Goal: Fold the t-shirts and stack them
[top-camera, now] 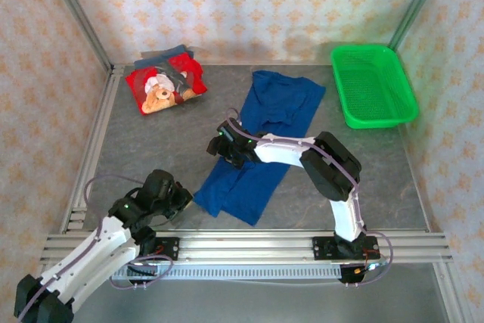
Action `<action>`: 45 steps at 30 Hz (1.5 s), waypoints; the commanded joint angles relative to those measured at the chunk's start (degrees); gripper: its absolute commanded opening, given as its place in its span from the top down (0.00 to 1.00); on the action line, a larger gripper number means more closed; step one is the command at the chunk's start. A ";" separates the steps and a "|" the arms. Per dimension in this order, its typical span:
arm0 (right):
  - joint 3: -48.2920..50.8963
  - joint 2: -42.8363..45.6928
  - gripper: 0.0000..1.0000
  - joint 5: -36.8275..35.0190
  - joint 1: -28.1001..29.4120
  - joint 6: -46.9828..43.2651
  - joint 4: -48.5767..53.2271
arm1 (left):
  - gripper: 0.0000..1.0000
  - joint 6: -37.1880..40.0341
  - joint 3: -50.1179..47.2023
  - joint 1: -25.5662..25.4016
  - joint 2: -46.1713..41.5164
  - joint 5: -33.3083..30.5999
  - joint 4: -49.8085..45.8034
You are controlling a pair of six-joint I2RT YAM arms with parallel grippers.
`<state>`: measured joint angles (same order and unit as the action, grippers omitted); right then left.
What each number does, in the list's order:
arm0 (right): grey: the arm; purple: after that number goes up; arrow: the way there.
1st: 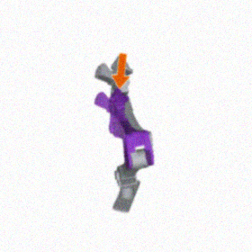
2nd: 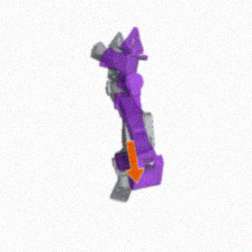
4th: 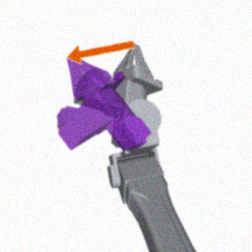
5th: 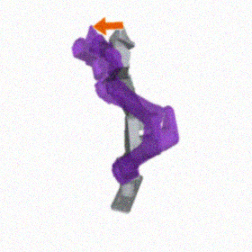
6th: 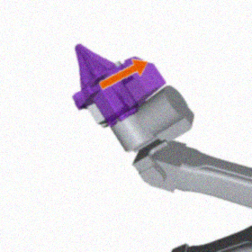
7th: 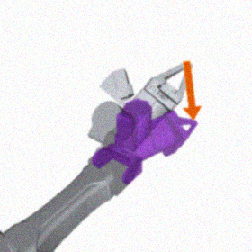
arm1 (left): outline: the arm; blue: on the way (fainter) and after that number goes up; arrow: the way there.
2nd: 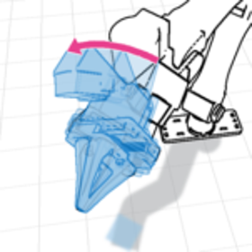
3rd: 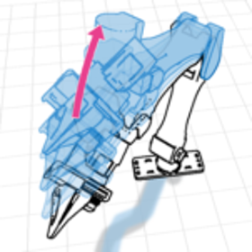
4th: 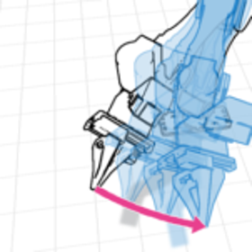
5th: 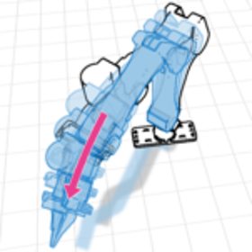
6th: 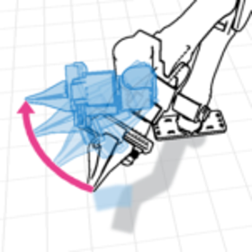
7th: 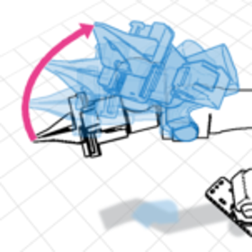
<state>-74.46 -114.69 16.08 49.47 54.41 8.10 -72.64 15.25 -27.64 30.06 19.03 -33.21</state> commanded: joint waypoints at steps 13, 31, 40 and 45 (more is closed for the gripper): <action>-0.91 -0.80 0.21 -1.07 0.01 -1.19 0.72 | 0.44 -2.99 12.43 -0.65 -3.40 -11.79 -24.95; 20.47 37.38 0.19 1.94 2.24 3.23 18.35 | 0.42 26.62 16.46 5.29 26.69 2.75 -0.10; 29.39 42.34 0.26 1.77 12.15 8.81 23.33 | 0.48 32.48 14.61 5.40 34.16 8.66 5.16; 31.70 36.75 0.32 2.76 15.52 11.77 16.73 | 0.52 32.48 12.70 5.40 37.17 10.95 8.99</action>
<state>-43.62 -74.98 18.83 63.83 63.22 27.77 -41.91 29.43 -22.72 65.84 27.55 -27.57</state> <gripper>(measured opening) 0.687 0.488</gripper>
